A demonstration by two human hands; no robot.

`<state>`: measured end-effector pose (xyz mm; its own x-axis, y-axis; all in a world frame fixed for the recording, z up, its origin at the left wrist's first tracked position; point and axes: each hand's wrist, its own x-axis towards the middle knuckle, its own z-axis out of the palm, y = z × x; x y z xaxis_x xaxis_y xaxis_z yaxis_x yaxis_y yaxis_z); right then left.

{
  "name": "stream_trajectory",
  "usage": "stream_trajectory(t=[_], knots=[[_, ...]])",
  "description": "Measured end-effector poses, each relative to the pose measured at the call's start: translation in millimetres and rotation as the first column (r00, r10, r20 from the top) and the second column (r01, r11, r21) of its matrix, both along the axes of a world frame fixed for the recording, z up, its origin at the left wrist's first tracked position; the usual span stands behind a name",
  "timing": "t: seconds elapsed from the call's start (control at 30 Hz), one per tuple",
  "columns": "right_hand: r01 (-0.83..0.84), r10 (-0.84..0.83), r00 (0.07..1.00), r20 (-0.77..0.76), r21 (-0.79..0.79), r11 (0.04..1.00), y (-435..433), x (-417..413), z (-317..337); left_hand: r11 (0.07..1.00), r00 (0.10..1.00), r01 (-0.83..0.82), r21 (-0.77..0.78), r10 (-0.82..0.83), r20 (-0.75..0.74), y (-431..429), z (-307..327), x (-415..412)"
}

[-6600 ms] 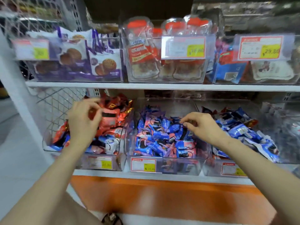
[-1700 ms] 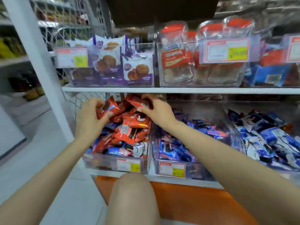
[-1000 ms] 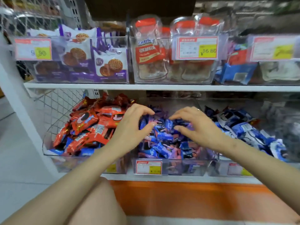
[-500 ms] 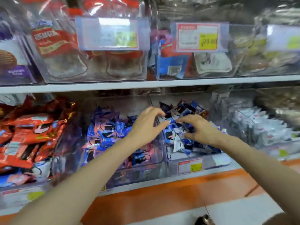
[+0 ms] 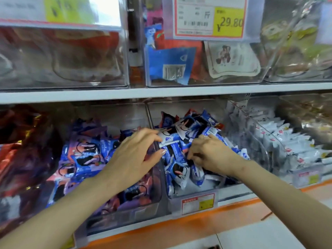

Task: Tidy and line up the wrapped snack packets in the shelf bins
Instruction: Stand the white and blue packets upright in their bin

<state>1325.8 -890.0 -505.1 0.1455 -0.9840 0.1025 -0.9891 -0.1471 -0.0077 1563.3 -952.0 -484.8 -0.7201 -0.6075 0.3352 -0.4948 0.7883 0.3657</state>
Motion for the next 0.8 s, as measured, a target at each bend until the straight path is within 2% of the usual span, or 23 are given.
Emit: stream_trajectory(t=[0.1,0.17,0.27,0.33,0.47,0.53,0.67,0.8], knots=[[0.004,0.0,0.982,0.188,-0.022,1.0,-0.2,5.5,-0.7,1.0,1.0,0.006,-0.012,-0.006,0.005,0.3,1.3,-0.2],[-0.072,0.064,0.984,0.165,0.038,0.997,-2.5,15.5,-5.2,1.0,1.0,0.009,-0.026,-0.009,0.005,-0.1,3.7,-1.3],[-0.127,0.122,0.991,0.046,0.123,0.984,-5.8,28.6,-6.8,1.0,1.0,0.006,-0.012,-0.006,0.018,-1.6,5.0,-1.4],[-0.092,0.092,0.996,0.008,0.063,0.994,-6.8,29.7,2.7,1.0,1.0,0.007,-0.001,-0.007,0.017,-1.8,4.9,-0.3],[0.074,-0.053,0.983,0.174,-0.115,0.991,-19.3,22.1,13.0,1.0,1.0,0.011,0.016,-0.011,0.02,-3.0,6.7,0.4],[0.08,-0.064,0.991,0.12,-0.127,0.989,-33.0,21.8,10.2,1.0,0.999,0.003,0.016,-0.003,0.032,-3.5,8.8,-0.4],[0.108,-0.108,0.994,-0.034,-0.006,0.994,-54.5,31.1,2.7,1.0,0.998,-0.016,0.025,0.014,0.062,-3.5,10.4,-0.8],[0.147,-0.154,0.976,-0.156,-0.056,0.988,-62.4,37.5,0.3,0.999,0.996,0.005,0.045,-0.008,0.085,-3.8,9.5,3.8]])
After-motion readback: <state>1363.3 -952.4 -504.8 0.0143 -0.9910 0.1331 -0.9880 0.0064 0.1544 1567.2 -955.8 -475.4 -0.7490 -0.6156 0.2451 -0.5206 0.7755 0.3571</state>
